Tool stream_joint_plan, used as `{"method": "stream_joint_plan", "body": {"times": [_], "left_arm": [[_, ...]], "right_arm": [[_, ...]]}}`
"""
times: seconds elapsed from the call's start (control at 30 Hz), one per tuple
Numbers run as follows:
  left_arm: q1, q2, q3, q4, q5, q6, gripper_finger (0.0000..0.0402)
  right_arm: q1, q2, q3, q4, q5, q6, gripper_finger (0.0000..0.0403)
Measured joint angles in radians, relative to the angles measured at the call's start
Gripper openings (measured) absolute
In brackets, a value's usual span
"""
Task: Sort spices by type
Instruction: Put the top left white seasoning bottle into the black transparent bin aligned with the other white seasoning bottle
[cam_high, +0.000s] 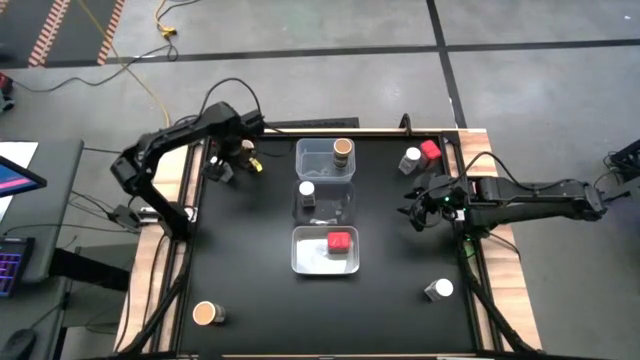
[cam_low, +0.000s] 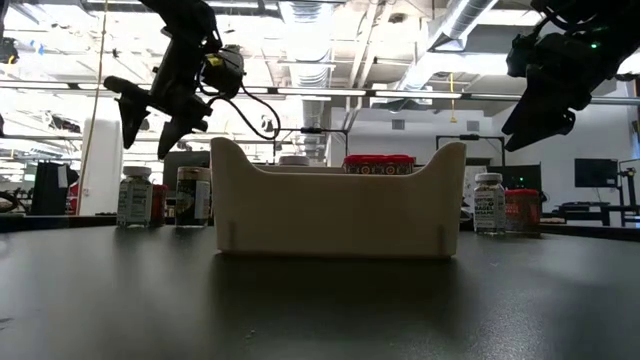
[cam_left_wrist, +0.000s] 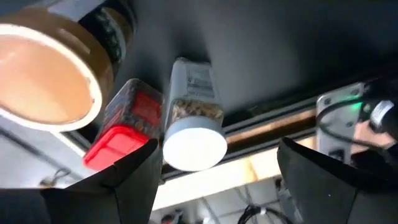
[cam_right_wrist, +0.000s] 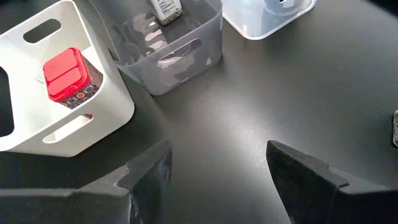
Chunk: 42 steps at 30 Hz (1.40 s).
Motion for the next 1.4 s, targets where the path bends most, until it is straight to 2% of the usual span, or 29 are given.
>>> {"method": "stream_joint_plan", "body": {"times": [0.07,0.27,0.77,1.4], "left_arm": [[0.009,0.000,-0.008,0.009,0.034,-0.007,0.0302],[0.025,0.000,-0.062,0.049,0.039,-0.001,0.0302],[0.029,0.000,-0.175,0.150,-0.068,0.104,0.0302],[0.053,0.000,-0.181,0.224,-0.067,0.109,0.0302]], "right_arm": [[0.000,0.000,0.000,0.000,0.000,0.000,0.0286],[0.000,0.000,0.000,0.000,0.000,0.000,0.0286],[0.000,0.000,0.000,0.000,0.000,0.000,0.0286],[0.000,0.000,0.000,0.001,0.025,0.001,0.0286]]}}
